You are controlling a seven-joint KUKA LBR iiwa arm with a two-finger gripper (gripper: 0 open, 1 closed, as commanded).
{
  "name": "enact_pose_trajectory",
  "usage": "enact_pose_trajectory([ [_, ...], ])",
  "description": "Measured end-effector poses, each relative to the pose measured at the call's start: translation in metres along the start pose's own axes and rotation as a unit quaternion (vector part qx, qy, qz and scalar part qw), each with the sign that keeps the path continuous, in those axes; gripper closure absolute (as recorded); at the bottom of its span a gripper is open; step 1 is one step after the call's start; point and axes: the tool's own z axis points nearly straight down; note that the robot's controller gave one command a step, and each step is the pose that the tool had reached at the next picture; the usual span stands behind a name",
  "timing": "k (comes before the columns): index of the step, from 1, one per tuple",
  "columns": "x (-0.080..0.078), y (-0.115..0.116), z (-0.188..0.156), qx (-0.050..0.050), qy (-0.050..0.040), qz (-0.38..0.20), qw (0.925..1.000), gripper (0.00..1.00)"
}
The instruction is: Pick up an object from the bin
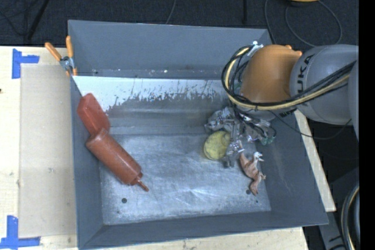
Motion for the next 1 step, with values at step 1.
enact_pose_trajectory([
  [1, -0.0025, 0.0018, -0.0057, 0.003, -0.0046, -0.125, 0.9922, 1.00],
])
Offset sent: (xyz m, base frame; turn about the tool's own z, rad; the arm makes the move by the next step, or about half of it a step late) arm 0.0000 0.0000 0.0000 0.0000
